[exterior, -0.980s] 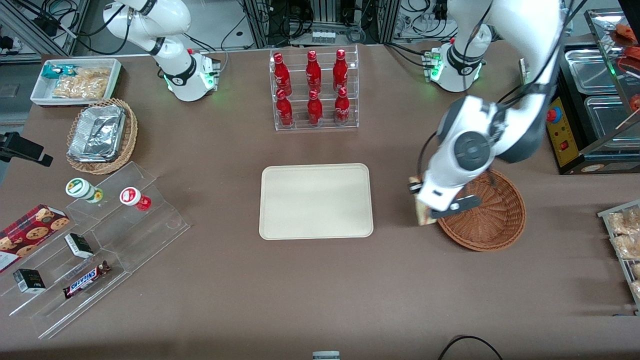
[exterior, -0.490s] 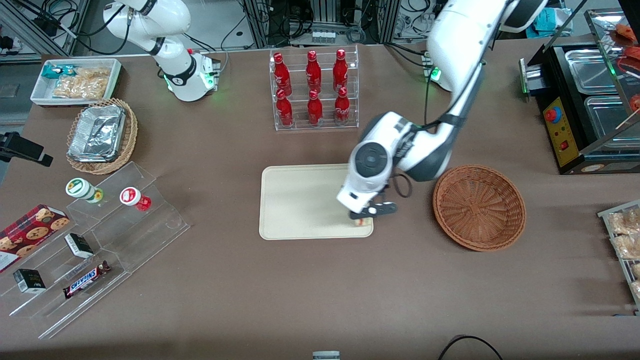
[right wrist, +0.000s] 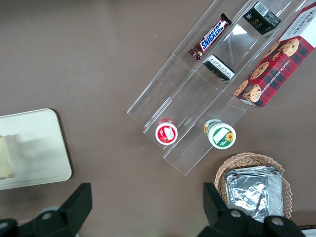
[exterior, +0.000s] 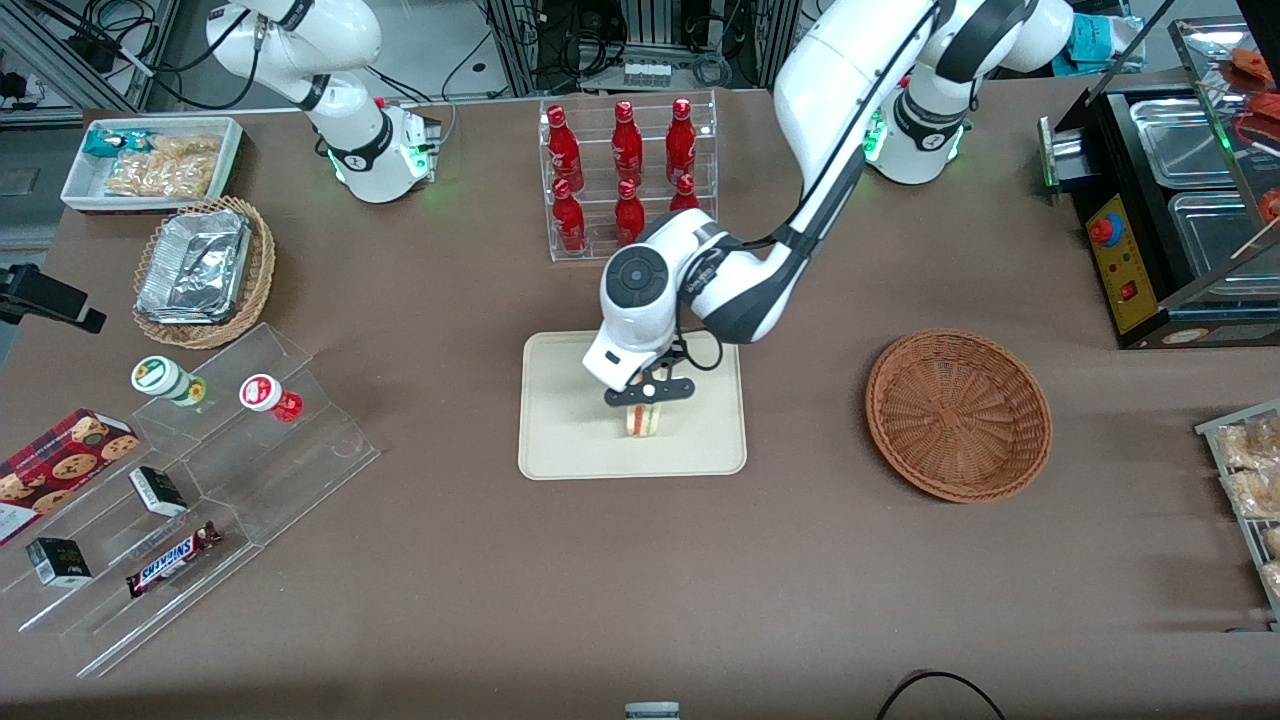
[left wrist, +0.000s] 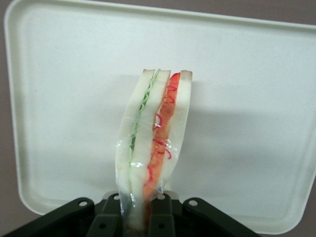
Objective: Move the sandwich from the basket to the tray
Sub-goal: 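Lower the sandwich onto the tray and open the left gripper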
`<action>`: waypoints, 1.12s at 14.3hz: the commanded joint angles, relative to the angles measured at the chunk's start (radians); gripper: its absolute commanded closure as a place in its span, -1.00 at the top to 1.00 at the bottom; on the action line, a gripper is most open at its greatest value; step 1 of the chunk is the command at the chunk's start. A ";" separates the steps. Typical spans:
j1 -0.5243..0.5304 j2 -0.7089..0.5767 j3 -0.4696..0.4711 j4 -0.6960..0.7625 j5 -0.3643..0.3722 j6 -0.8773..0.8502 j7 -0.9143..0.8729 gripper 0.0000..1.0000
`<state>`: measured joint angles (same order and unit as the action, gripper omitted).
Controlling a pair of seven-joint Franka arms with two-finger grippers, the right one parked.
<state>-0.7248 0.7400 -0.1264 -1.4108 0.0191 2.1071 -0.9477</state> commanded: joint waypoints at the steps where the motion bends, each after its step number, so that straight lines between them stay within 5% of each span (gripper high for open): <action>1: -0.033 0.056 0.016 0.081 0.012 -0.009 -0.028 -0.77; 6: -0.044 0.093 0.017 0.092 0.111 0.005 -0.130 -0.76; 9: -0.044 0.096 0.014 0.090 0.104 0.030 -0.141 -0.62; 10: -0.042 0.095 0.014 0.090 0.102 0.031 -0.141 -0.15; 11: -0.041 0.093 0.013 0.090 0.101 0.031 -0.143 0.77; 12: -0.041 0.090 0.013 0.089 0.101 0.031 -0.143 1.00; 16: -0.035 0.023 0.016 0.084 0.110 0.002 -0.126 1.00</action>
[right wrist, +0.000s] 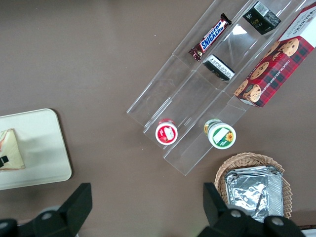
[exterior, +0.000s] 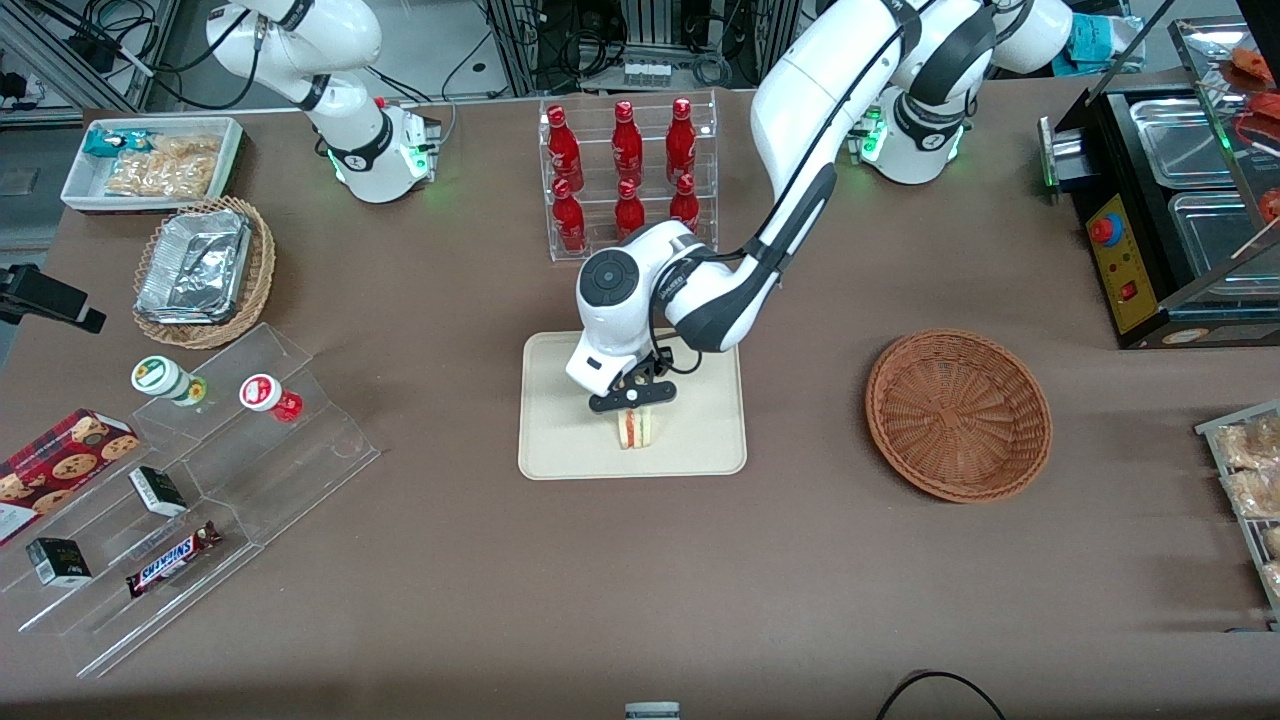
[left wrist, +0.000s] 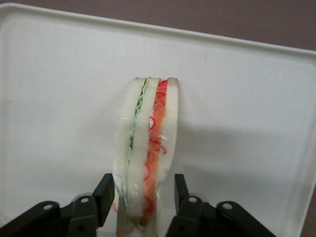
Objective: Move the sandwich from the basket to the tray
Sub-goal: 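Raise the open left gripper away from the sandwich on the tray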
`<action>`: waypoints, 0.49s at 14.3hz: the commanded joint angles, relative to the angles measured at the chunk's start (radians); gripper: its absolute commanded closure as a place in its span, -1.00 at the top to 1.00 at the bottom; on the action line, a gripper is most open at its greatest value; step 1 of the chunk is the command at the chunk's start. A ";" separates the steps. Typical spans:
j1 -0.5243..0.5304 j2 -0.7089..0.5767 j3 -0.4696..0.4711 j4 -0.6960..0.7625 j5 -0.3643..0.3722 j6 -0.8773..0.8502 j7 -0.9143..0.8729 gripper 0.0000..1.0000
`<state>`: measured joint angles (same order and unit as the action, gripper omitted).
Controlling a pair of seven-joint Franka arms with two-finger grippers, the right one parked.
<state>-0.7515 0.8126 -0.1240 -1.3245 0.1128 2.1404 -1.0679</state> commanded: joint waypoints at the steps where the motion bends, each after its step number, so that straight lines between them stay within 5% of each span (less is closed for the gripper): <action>1: -0.008 -0.076 0.015 -0.004 0.021 -0.054 -0.006 1.00; 7: 0.124 -0.251 0.014 -0.129 0.007 -0.244 -0.023 1.00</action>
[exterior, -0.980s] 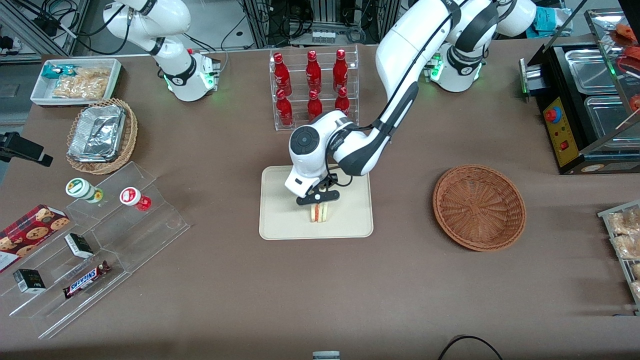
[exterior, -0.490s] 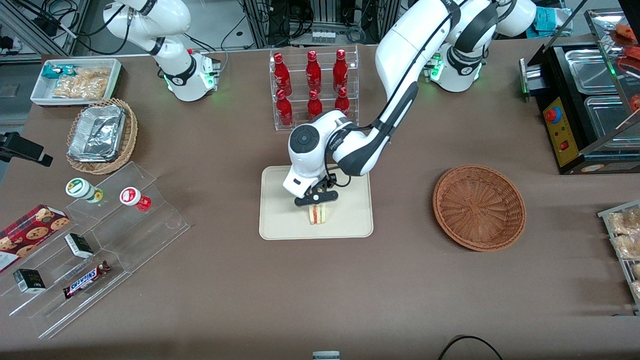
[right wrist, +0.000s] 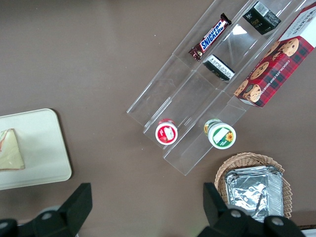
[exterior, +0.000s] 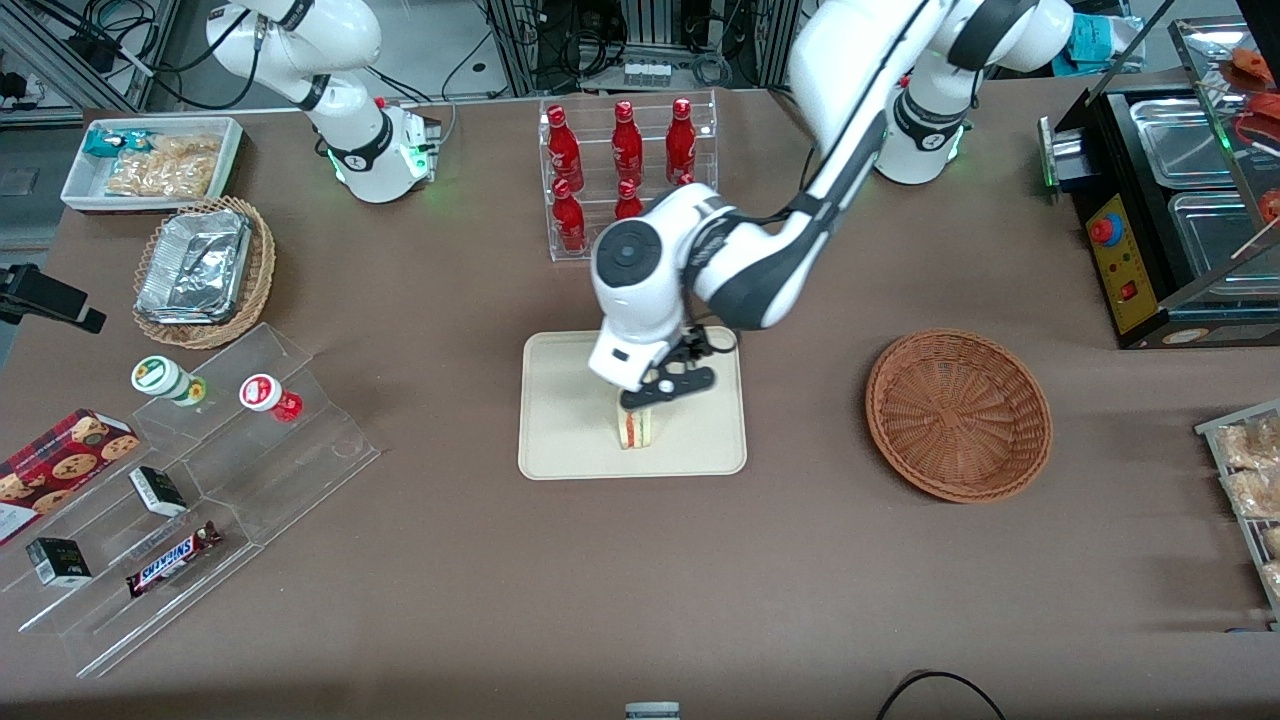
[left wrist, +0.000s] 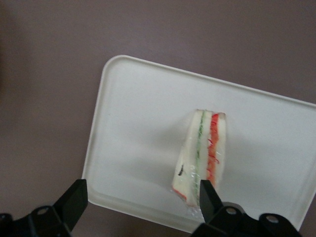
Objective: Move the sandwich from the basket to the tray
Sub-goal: 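Raise the open left gripper away from the sandwich on the tray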
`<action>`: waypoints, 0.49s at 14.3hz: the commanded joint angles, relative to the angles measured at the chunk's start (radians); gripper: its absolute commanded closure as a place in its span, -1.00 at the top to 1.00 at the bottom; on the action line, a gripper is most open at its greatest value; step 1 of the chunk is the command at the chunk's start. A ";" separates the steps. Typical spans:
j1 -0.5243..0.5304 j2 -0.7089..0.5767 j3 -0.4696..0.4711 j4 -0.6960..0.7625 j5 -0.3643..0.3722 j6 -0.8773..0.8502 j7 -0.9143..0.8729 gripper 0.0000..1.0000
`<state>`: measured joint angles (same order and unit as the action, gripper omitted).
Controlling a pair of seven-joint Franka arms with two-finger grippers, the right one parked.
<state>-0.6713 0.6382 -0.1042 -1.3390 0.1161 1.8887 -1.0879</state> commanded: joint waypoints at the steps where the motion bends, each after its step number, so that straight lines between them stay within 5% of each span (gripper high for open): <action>1: 0.077 -0.118 -0.006 -0.164 0.004 0.010 0.031 1.00; 7: 0.249 -0.352 -0.006 -0.412 -0.042 -0.002 0.339 1.00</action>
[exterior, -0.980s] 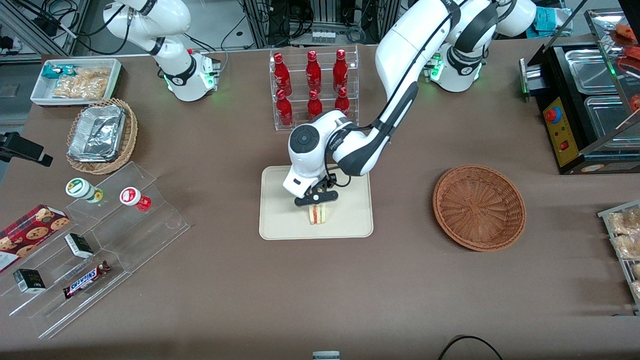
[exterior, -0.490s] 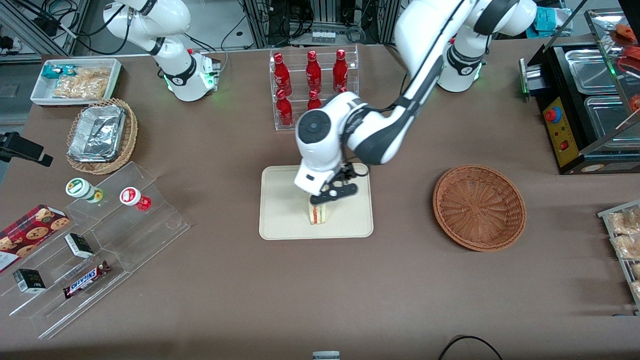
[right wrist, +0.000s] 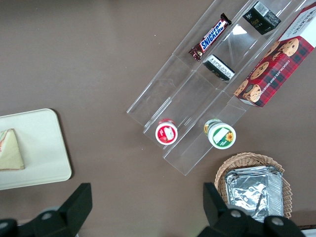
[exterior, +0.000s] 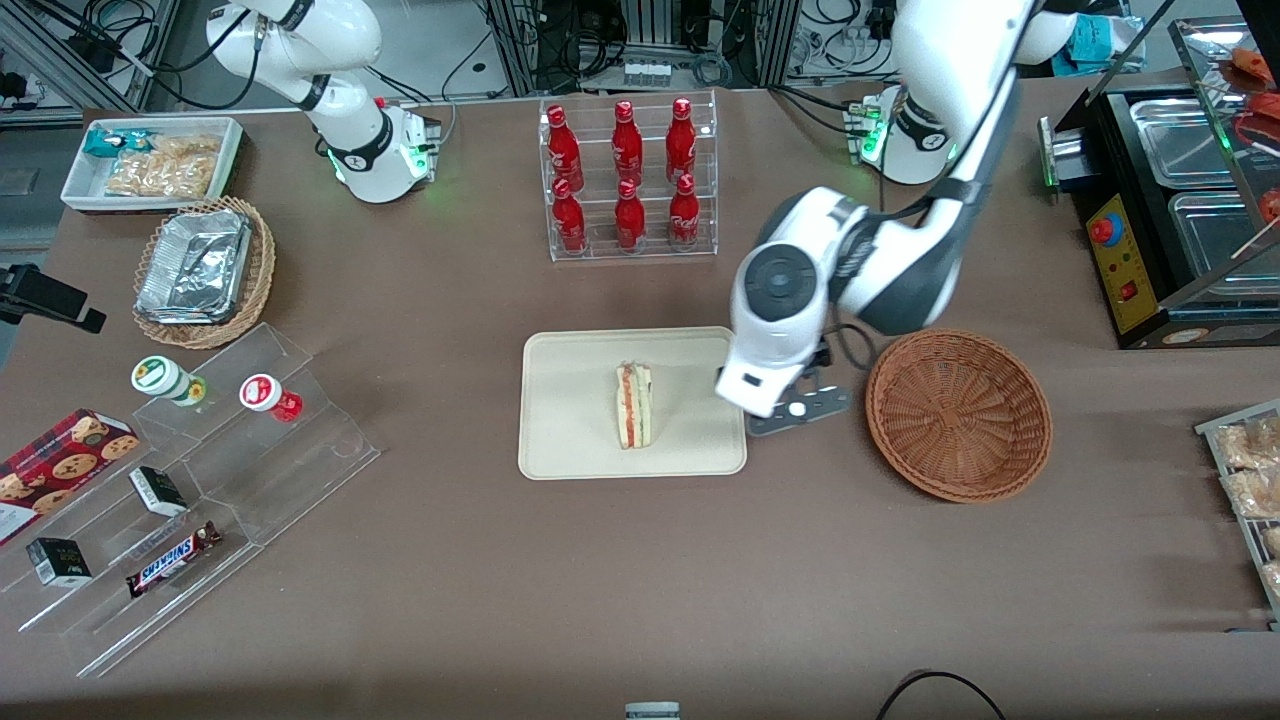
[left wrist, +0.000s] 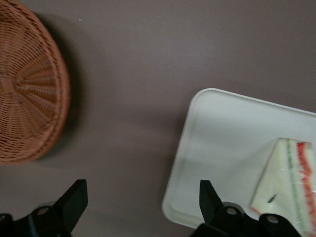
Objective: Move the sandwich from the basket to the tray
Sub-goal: 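Raise the open left gripper away from the sandwich on the tray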
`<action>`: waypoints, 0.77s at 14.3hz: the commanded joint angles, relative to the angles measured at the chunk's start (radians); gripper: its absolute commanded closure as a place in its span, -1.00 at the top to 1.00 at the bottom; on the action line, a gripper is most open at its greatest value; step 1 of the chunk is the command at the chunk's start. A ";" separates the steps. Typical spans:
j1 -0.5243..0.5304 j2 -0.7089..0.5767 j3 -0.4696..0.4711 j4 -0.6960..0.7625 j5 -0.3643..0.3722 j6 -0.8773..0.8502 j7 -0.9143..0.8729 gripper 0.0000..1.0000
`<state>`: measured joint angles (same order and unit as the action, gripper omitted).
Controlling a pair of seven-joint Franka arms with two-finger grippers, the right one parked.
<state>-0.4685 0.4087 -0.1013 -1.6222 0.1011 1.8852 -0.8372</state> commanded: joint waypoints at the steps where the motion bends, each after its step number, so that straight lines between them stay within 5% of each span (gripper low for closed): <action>1: 0.085 -0.167 -0.009 -0.172 -0.029 -0.001 0.137 1.00; 11: 0.341 -0.398 -0.015 -0.216 -0.095 -0.262 0.550 1.00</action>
<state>-0.1779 0.0624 -0.0993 -1.8129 0.0221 1.6368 -0.3534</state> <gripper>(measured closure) 0.000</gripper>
